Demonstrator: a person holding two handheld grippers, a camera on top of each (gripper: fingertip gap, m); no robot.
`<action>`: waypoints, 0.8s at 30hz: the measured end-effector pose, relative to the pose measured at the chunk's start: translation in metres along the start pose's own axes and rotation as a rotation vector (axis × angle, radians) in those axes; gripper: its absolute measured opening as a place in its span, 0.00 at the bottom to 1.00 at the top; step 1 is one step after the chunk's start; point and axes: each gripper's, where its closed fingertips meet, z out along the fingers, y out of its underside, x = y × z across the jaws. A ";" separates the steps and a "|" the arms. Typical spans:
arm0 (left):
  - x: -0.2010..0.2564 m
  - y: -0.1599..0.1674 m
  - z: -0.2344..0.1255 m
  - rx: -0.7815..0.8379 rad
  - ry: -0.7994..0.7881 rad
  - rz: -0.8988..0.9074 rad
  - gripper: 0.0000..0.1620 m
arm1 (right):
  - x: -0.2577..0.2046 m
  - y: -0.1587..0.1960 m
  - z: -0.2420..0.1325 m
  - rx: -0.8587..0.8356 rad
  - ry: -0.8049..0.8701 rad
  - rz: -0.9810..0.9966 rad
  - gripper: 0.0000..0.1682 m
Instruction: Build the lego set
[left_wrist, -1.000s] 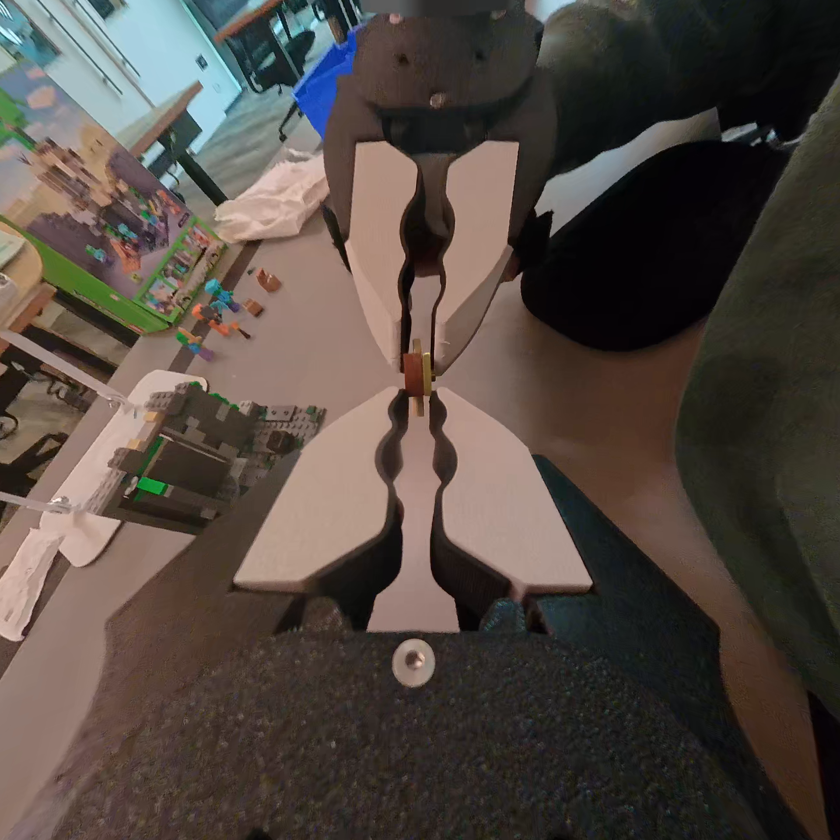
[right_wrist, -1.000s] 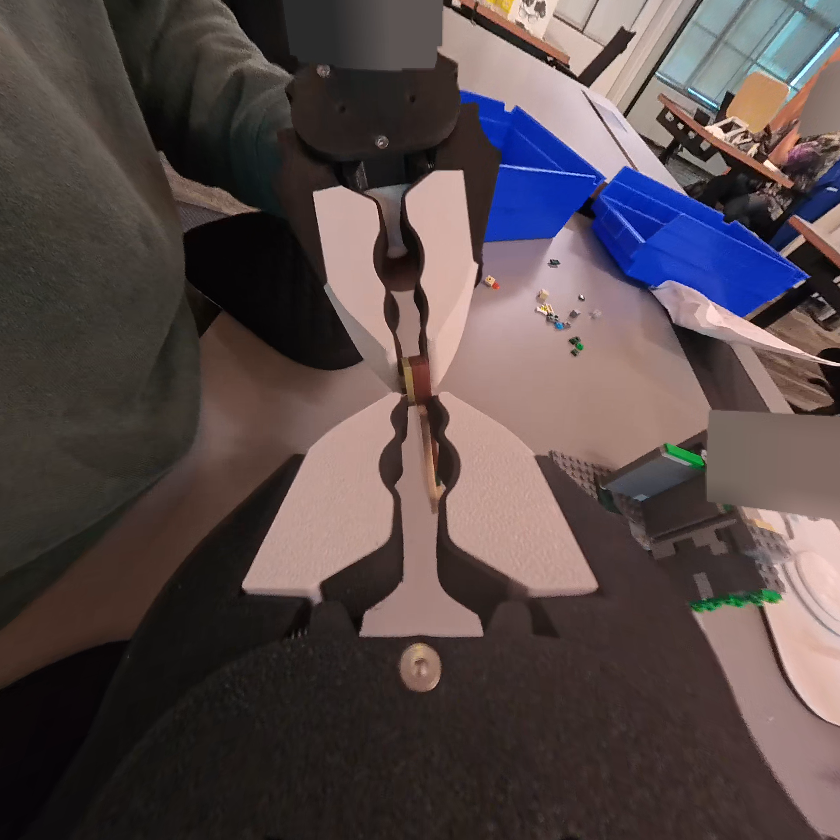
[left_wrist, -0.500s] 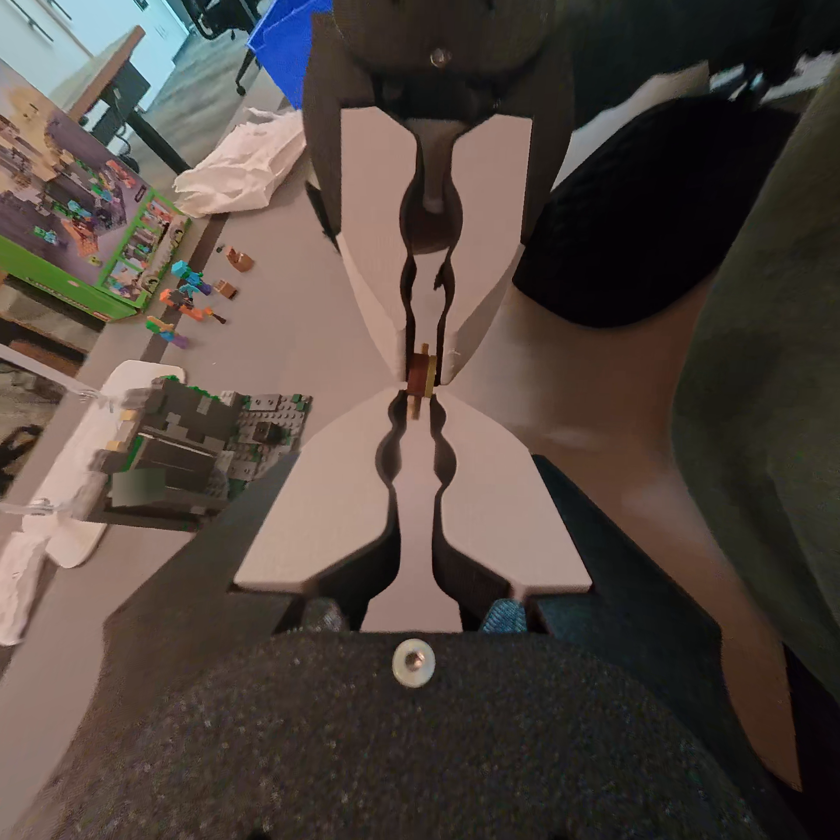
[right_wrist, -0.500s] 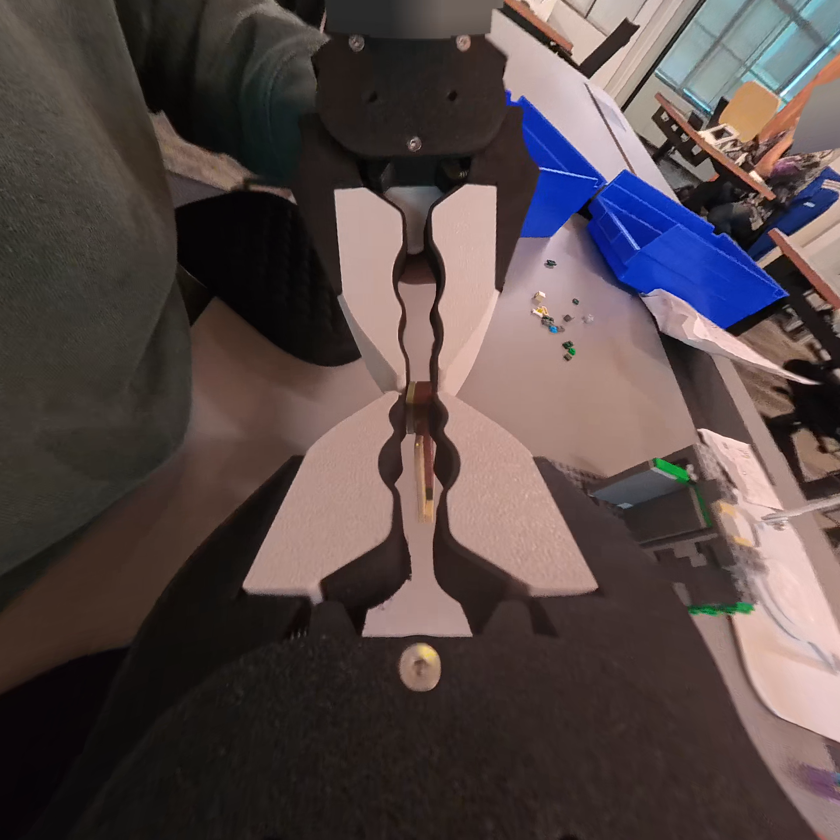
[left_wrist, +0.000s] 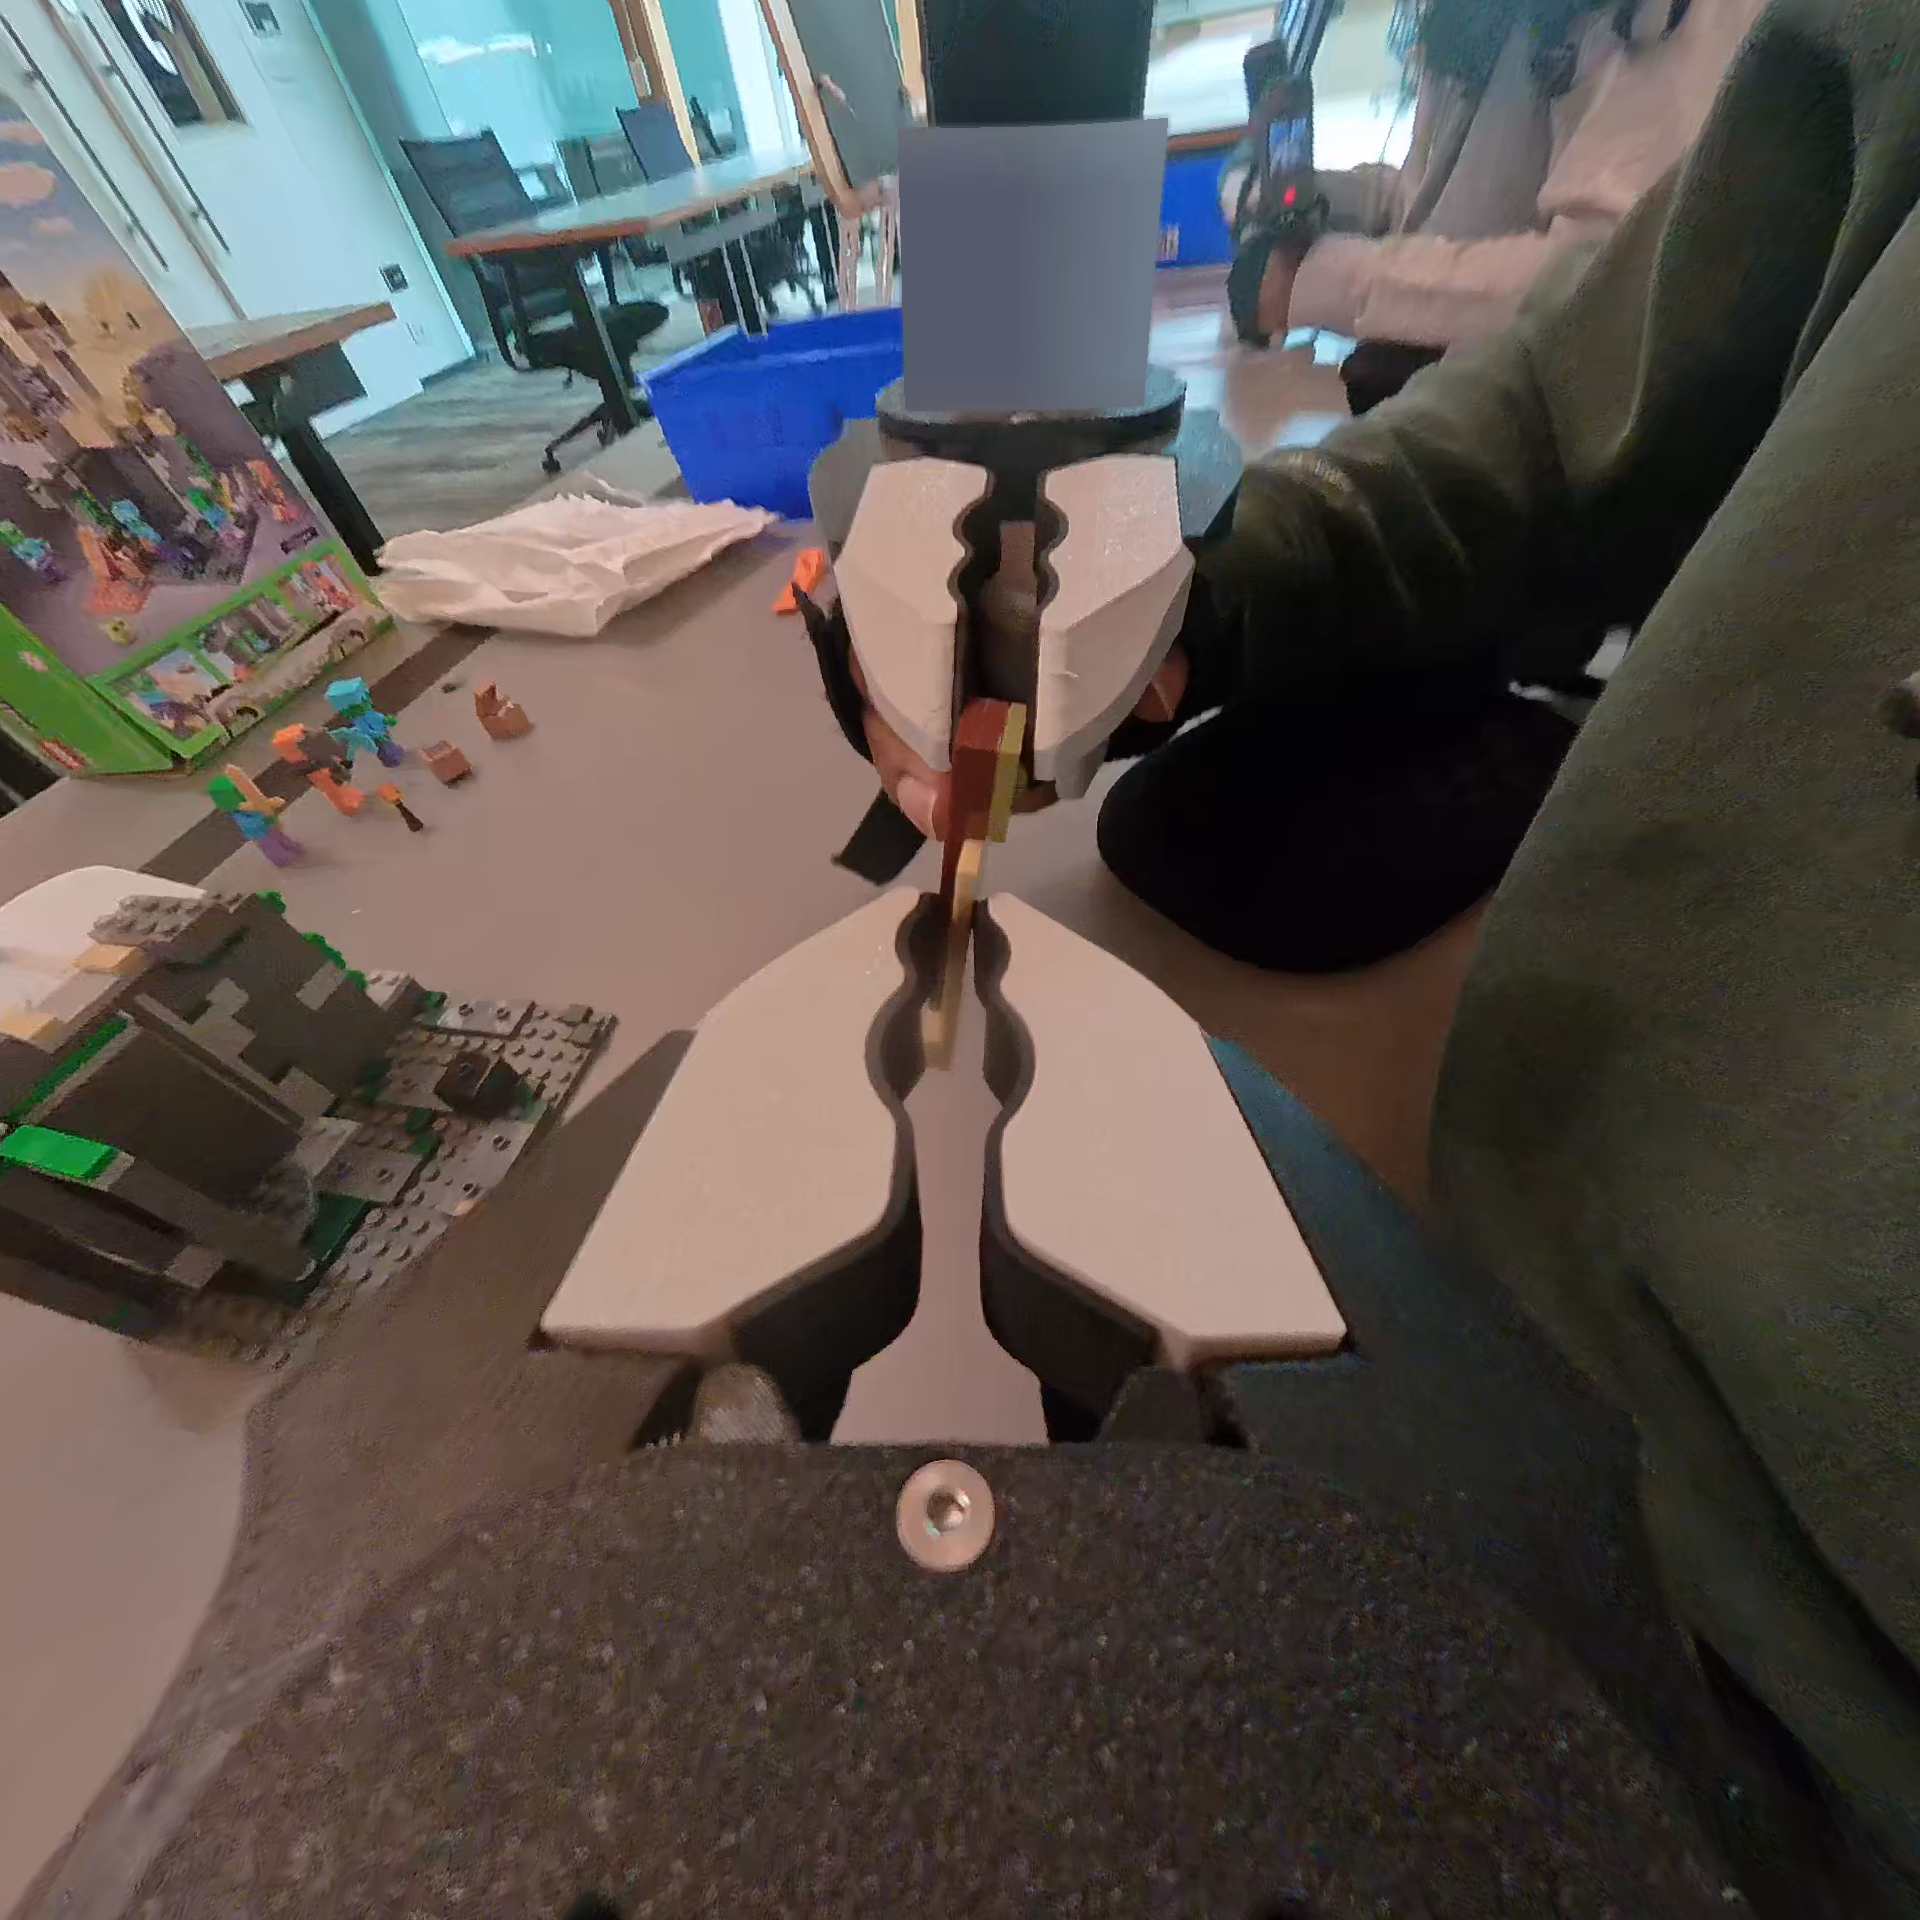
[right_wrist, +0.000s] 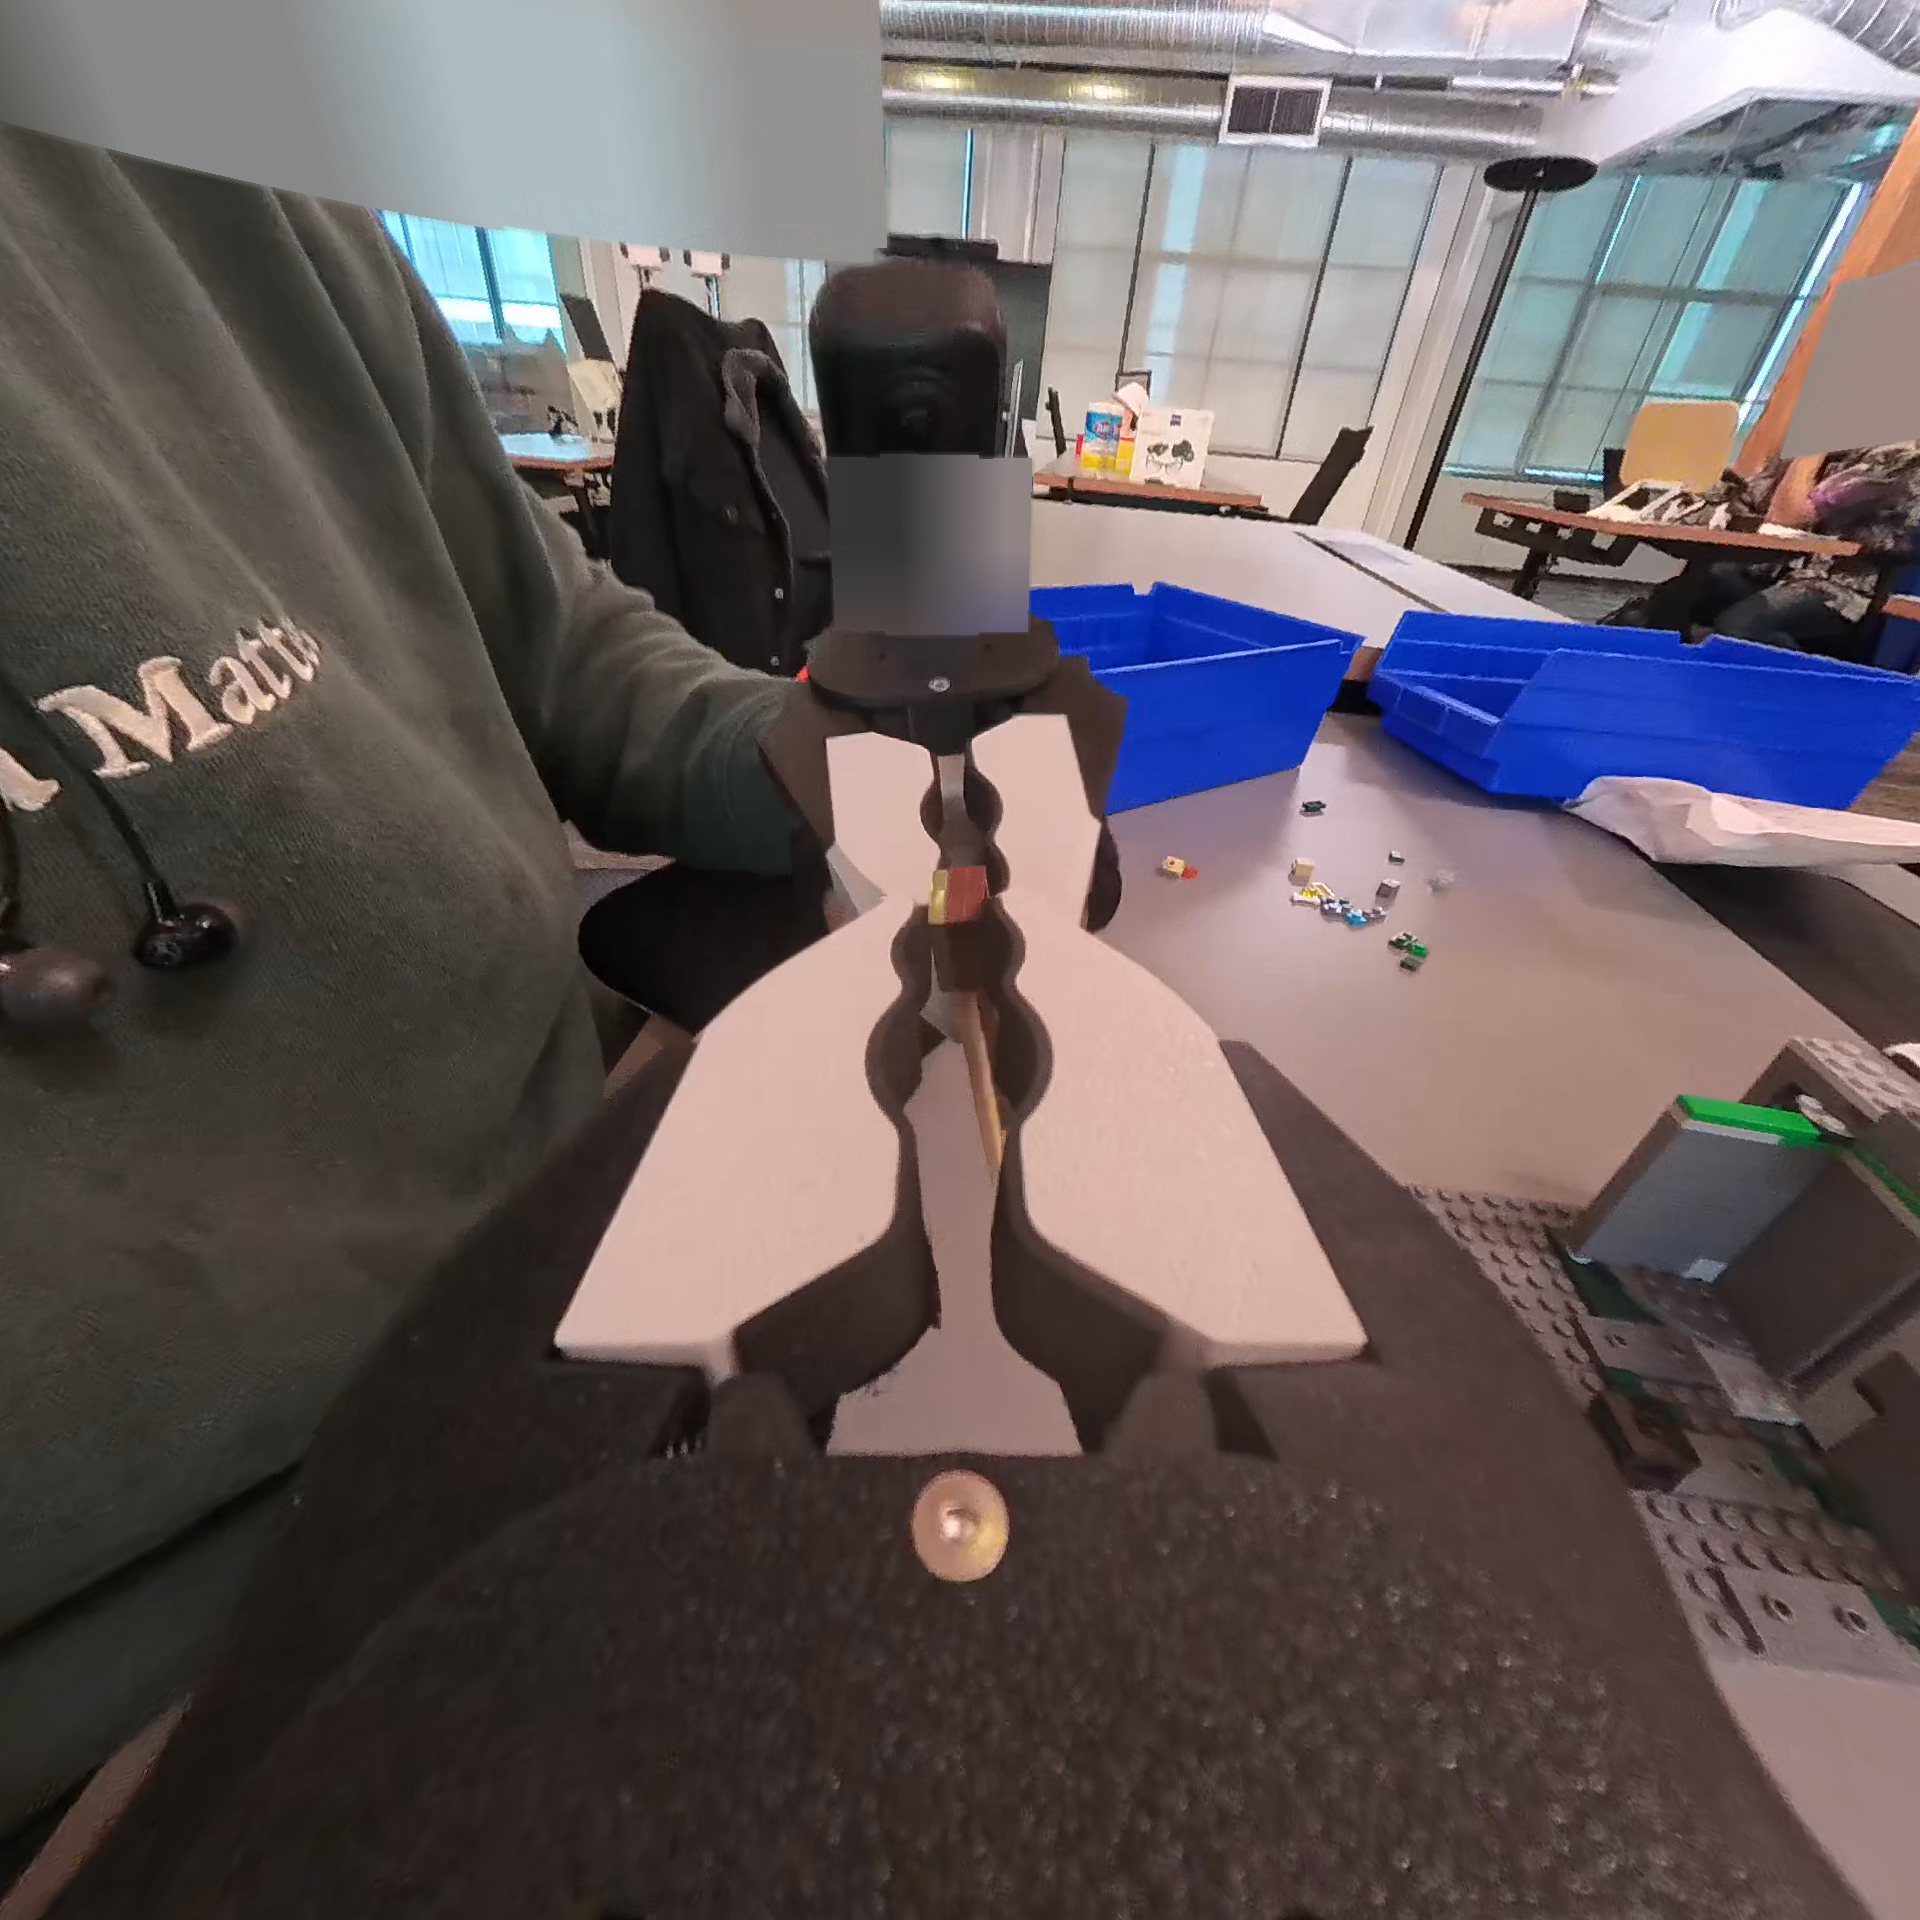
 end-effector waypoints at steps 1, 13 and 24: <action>0.000 0.004 0.001 -0.037 0.002 0.010 0.04 | 0.001 0.003 0.000 -0.023 -0.002 0.009 0.05; -0.009 0.047 0.002 -0.487 -0.041 0.115 0.04 | 0.011 0.057 0.003 -0.608 0.038 -0.231 0.13; -0.010 0.054 -0.002 -0.597 -0.077 0.190 0.04 | 0.012 0.070 0.009 -0.620 0.084 -0.317 0.07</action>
